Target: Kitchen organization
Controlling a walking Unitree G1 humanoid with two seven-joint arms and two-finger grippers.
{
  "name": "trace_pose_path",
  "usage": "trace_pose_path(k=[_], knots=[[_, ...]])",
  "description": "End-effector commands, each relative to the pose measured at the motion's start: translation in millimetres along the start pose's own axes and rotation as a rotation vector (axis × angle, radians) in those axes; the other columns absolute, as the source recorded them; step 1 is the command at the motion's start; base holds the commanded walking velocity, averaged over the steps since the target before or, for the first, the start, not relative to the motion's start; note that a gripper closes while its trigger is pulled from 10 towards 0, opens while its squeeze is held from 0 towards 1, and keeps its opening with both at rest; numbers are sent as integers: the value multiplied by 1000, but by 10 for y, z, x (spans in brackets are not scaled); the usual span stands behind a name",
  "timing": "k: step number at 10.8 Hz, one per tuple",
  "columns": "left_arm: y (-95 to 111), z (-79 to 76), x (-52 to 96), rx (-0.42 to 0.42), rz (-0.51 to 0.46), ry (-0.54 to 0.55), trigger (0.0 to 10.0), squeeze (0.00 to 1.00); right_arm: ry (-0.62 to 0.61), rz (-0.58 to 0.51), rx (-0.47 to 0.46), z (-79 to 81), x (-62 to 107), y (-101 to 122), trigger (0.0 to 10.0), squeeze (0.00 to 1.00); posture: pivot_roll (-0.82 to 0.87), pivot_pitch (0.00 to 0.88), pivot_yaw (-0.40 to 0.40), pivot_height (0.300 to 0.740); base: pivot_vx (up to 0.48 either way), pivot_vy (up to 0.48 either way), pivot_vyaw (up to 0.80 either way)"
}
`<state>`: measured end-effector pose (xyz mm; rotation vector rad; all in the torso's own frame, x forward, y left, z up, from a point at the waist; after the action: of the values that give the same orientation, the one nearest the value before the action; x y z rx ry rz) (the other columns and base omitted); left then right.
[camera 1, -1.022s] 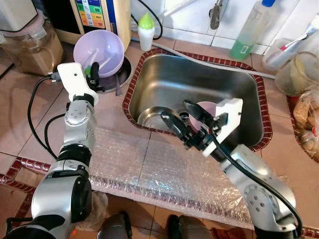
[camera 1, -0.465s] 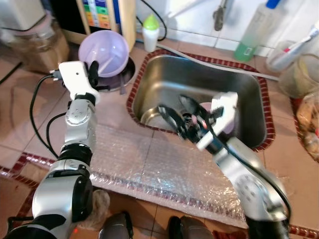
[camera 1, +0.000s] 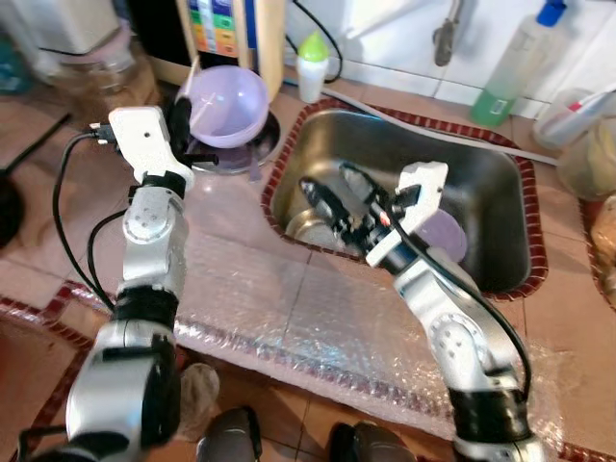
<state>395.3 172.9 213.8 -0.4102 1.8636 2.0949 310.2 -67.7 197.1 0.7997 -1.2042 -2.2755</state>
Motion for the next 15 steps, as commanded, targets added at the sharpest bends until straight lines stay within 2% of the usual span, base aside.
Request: trace_pose_path(k=[1,3,4,5,6,8,9,11,13,14,15], knots=[[81,-71,4,-15,-28,-42,0,0,-23,-20,11,-57,-8,33,10000,0,-47,27,23,740,0,0,0],[293,-314,156,2,-94,-236,0,0,-59,-50,34,-167,-65,44,10000,0,-8,0,16,740,0,0,0],[385,-485,270,-76,-132,-410,0,0,-65,-73,17,-202,-112,82,10000,0,2,0,14,740,0,0,0],[411,-597,367,-147,-159,-513,0,0,-66,-106,-27,-208,-154,137,10000,0,5,0,13,740,0,0,0],[414,-687,446,-133,-153,-565,0,0,-74,-145,-91,-233,-179,190,10000,0,5,0,13,740,0,0,0],[407,-848,596,-169,-168,-650,0,0,-77,-198,-171,-258,-210,256,10000,0,-4,0,13,740,0,0,0],[414,-901,625,-168,-172,-666,0,0,-76,-206,-216,-259,-227,254,10000,0,-3,0,9,740,0,0,0],[447,-1022,661,-174,-196,-703,0,0,-93,-158,-236,-255,-339,167,10000,0,-6,0,8,740,0,0,0],[445,-1069,665,-171,-198,-708,0,0,-92,-145,-337,-242,-441,106,9608,0,-6,0,11,740,0,0,0],[452,-1082,657,-171,-201,-707,0,0,-95,-148,-365,-253,-467,98,0,0,-5,0,10,740,0,0,0],[458,-1083,651,-171,-203,-704,0,0,-107,-161,-410,-290,-475,109,0,0,-3,0,11,740,0,0,0]])
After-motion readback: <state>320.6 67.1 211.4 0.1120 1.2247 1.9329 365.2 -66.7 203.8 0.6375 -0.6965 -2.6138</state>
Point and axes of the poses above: a point about 5 cm out from each wrist's last joint towards the gripper, its own x axis pointing back from the gripper into the wrist, its own y axis along the axis of the wrist's last joint, z = x × y, the point moved 3 cm from there along -x, pointing out of the wrist towards the gripper, and after that the axes turned 9 degrees about -x, right-handed, at the moved point
